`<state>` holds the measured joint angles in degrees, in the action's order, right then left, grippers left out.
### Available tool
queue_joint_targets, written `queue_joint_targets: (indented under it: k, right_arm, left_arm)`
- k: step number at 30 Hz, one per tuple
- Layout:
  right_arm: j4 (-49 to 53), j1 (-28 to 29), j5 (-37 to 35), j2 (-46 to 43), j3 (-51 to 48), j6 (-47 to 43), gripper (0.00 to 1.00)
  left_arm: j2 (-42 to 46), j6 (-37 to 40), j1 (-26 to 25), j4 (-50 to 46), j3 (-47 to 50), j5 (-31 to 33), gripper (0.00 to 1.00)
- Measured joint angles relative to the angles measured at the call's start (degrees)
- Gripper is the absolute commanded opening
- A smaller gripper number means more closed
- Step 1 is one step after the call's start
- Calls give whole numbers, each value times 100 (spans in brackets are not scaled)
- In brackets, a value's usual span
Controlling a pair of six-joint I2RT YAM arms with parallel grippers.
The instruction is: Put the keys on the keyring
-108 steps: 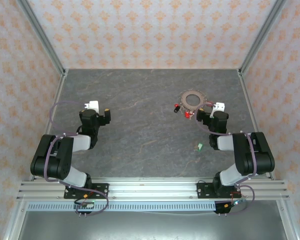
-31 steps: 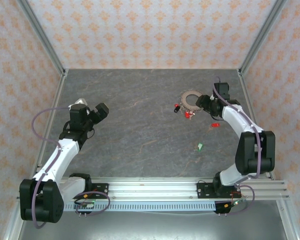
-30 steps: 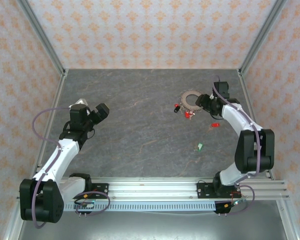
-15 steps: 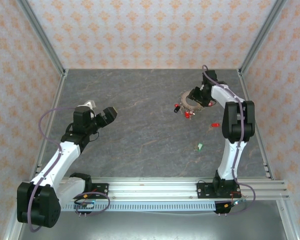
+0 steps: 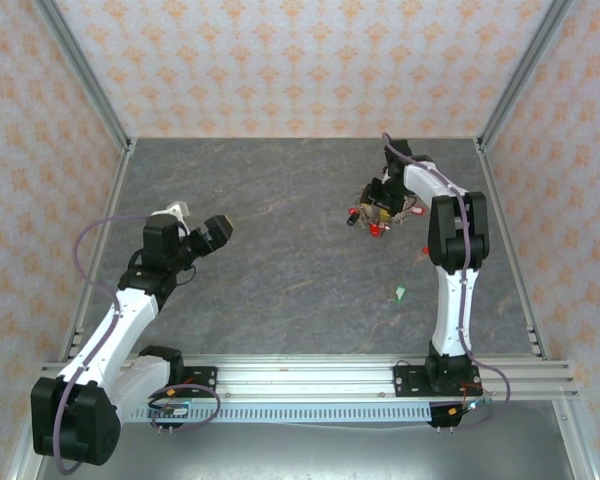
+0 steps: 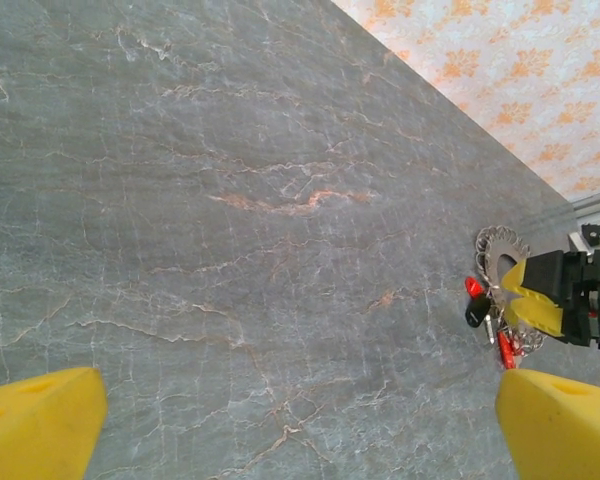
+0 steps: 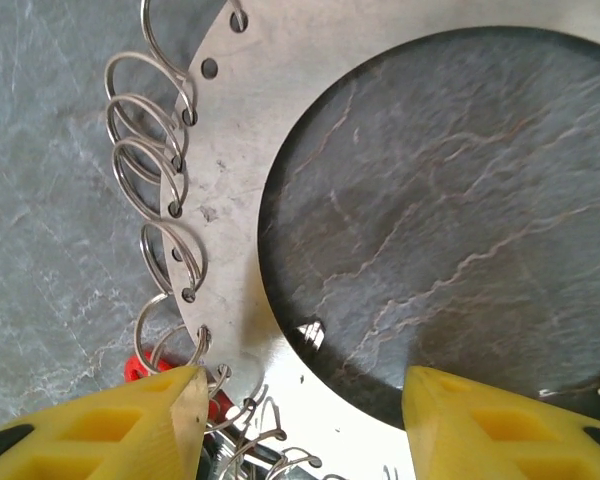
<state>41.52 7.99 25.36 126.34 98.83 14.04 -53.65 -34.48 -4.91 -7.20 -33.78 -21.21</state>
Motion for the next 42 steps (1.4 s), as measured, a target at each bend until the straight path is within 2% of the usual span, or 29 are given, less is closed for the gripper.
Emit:
queue_joint_targets:
  k: [3, 11, 18, 25, 28, 33, 38, 42]
  right_arm:
    - [-50, 76, 28, -74, -164, -44, 52]
    - [-455, 575, 415, -881, -1499, 50, 51]
    - [-1235, 1121, 807, -1589, -2686, 529, 51]
    - [-2028, 1657, 1023, -2236, -3718, 1143, 49]
    - [-2288, 1932, 1110, -2435, -4046, 1375, 48]
    - [-2485, 2317, 1202, -2767, -4352, 1635, 48]
    - [-2461, 2262, 811, -3593, -4590, 1707, 47]
    - [-2533, 1814, 518, -4430, -5010, 1910, 45]
  left_arm:
    - [105, 2, 0, -50, 0, 0, 100]
    - [216, 0, -103, -138, -2, -72, 100]
    - [-192, -20, -352, -107, -4, -181, 97]
    - [-774, -85, -728, -63, -208, -243, 83]
    - [-1023, -109, -940, -31, -367, -240, 76]
    - [-1486, -125, -1366, 109, -603, -240, 68]
    - [-2111, -138, -1873, 157, -986, -238, 57]
    - [-2719, -109, -2299, 203, -1460, -238, 48]
